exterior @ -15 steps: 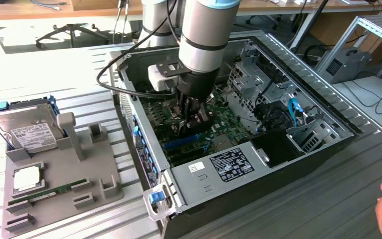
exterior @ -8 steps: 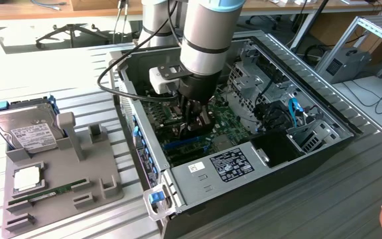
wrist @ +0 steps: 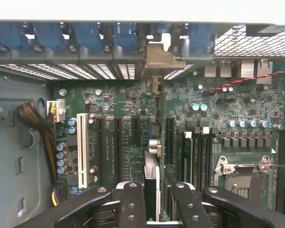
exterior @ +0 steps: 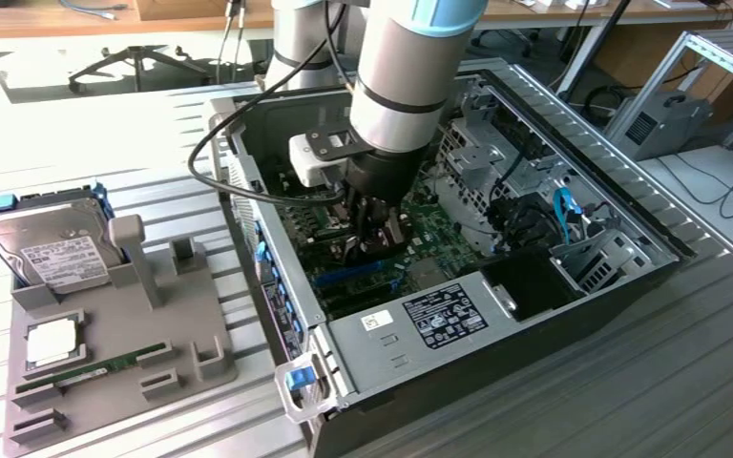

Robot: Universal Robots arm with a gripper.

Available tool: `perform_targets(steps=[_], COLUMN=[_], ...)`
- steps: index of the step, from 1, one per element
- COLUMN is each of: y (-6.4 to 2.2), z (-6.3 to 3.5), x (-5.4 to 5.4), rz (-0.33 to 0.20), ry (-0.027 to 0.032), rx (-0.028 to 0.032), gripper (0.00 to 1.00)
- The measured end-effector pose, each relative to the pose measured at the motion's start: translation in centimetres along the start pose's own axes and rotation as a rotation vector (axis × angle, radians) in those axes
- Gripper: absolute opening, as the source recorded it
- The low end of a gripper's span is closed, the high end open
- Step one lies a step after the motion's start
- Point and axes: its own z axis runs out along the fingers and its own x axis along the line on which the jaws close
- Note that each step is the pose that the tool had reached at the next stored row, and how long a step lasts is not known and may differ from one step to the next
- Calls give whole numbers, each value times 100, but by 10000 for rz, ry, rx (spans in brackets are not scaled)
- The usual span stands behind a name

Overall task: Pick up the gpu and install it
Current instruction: 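Insert the gpu into the slot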

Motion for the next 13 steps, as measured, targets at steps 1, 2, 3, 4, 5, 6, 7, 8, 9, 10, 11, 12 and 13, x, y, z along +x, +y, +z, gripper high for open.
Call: perform_targets(steps=[1,2,3,4,5,6,7,8,9,10,11,12,13], y=[0,0,-1,-1,0,0,0,-1,-1,-1,0,1,2], z=[0,0,0,0,-1,0,0,0,1,1,0,1,1], x=[0,0,-2,-3,-3,-3,-3,-2,-1,0,0,0,1], rz=[1,0,0,-1,1,3,4,3,3,4,4,3,2], ry=[0,0,-1,-8,-31,-45,-48,-49,-49,-49,-47,-46,-45], rx=[0,0,1,0,0,1,1,1,1,1,0,1,0], gripper=[26,26,26,26,26,26,26,26,26,26,26,26,26])
